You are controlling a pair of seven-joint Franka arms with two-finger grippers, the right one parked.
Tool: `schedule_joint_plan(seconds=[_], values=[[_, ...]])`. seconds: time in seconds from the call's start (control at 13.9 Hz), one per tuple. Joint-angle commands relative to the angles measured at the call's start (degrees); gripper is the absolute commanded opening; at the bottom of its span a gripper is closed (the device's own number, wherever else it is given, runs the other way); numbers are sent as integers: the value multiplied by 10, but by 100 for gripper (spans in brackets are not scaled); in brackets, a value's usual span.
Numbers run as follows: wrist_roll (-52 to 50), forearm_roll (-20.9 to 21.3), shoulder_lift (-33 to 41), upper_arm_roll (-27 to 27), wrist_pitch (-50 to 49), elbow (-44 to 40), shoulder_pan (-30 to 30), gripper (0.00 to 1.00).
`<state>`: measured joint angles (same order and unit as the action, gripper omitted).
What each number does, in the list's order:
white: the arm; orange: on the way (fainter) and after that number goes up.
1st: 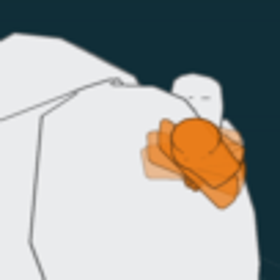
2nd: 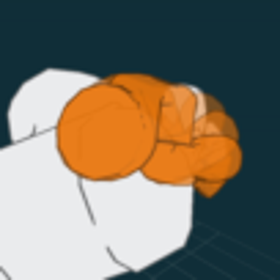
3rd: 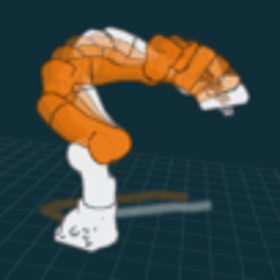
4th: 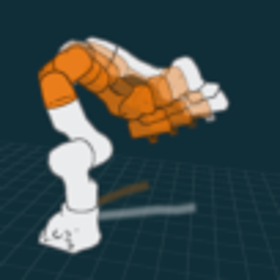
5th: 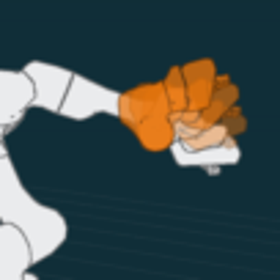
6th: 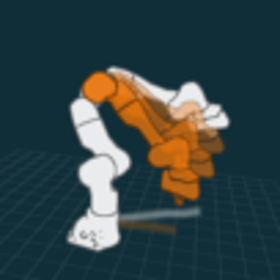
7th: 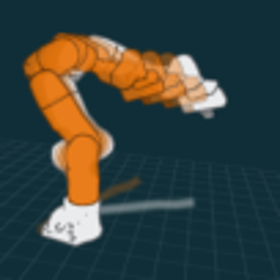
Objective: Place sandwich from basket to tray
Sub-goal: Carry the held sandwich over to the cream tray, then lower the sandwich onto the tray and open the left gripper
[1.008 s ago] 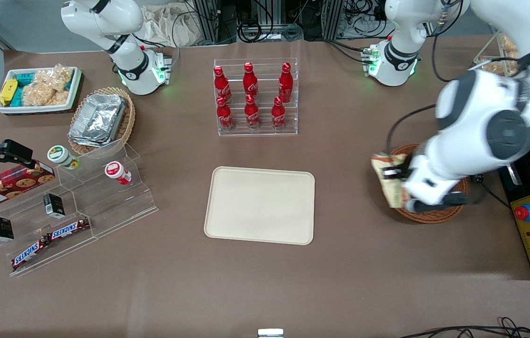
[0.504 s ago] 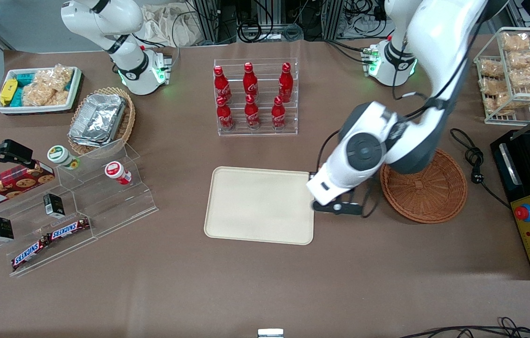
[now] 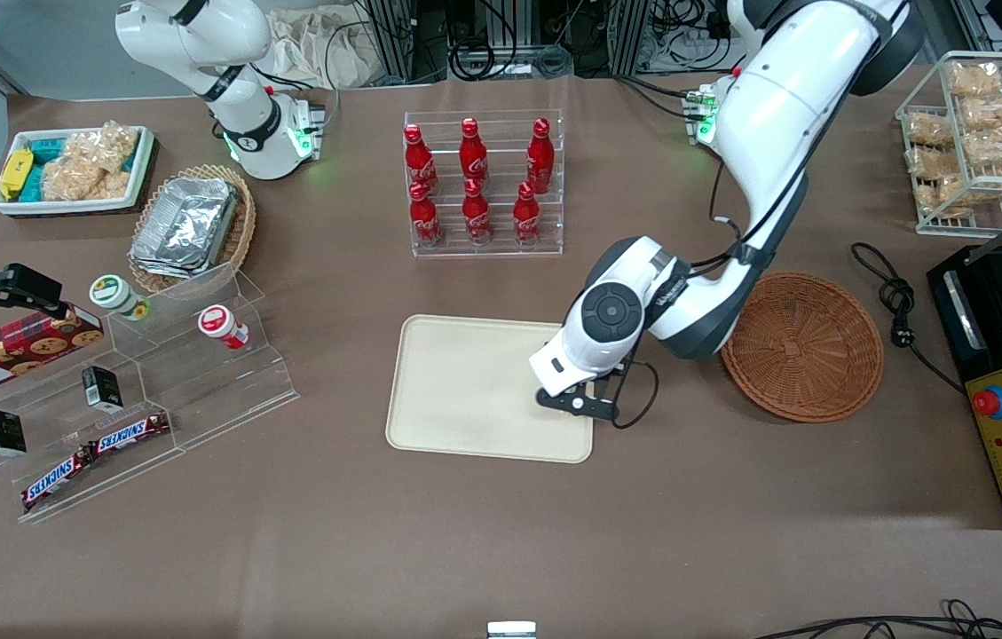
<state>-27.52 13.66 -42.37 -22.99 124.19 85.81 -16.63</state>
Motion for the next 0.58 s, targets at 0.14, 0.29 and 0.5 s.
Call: schedule_joint_plan(seconds=[0.14, 0.29, 0.5], values=[[-4, 43, -40, 3, 35, -18, -16, 29], [-4, 44, -46, 4, 43, -19, -16, 36], [-30, 43, -39, 4, 39, -19, -15, 99]])
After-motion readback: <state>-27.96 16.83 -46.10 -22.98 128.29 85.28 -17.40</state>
